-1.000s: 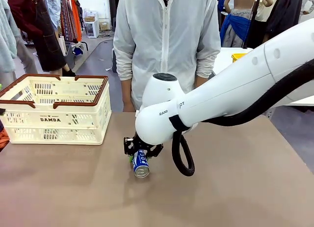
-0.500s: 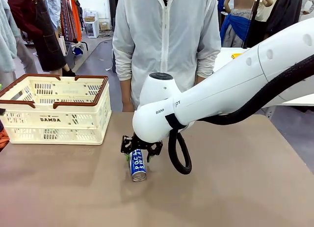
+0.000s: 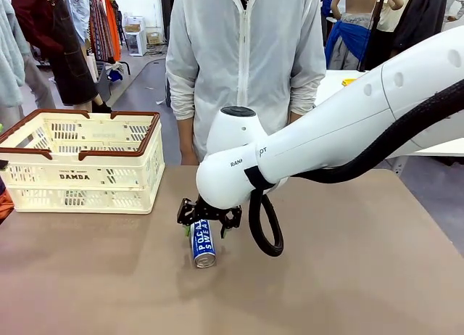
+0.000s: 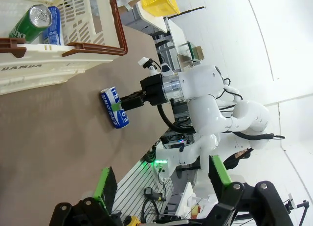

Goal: Place the drinks into the Shopping basket.
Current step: Pick up one drink and place it into the Shopping basket.

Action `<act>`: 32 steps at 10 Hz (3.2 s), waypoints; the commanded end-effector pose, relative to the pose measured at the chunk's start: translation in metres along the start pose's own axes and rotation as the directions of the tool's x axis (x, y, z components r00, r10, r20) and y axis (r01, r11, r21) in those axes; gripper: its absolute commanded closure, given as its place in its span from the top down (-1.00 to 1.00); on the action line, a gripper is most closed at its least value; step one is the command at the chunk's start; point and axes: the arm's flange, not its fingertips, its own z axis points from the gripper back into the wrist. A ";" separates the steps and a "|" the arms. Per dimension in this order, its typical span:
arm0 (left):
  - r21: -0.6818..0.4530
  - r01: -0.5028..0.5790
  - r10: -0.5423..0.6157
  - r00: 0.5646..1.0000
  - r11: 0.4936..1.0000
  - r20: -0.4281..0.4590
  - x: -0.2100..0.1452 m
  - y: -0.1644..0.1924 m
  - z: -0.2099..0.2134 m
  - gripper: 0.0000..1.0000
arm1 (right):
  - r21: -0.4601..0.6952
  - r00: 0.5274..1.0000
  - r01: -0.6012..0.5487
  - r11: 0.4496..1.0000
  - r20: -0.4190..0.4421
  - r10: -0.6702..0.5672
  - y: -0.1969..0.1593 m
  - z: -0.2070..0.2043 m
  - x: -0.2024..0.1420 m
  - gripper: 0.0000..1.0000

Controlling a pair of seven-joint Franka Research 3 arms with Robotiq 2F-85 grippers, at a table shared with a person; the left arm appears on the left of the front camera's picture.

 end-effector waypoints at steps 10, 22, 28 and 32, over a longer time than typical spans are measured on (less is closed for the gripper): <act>-0.014 -0.004 0.004 1.000 1.000 0.011 -0.001 -0.003 -0.001 1.00 | 0.847 0.996 0.068 0.528 -0.025 -0.087 -0.360 0.210 -0.064 1.00; 0.102 -0.058 0.056 0.998 0.993 0.019 -0.003 -0.043 -0.010 1.00 | 0.990 0.960 0.006 0.142 0.034 -0.278 -0.458 0.204 -0.111 1.00; 0.826 0.181 0.151 0.941 0.534 -0.304 0.016 -0.178 -0.291 1.00 | 0.990 0.960 0.006 0.142 0.034 -0.278 -0.458 0.204 -0.111 1.00; 0.878 0.268 0.074 0.944 0.396 -0.321 -0.001 -0.139 -0.410 1.00 | 0.990 0.960 0.006 0.142 0.034 -0.278 -0.458 0.204 -0.111 1.00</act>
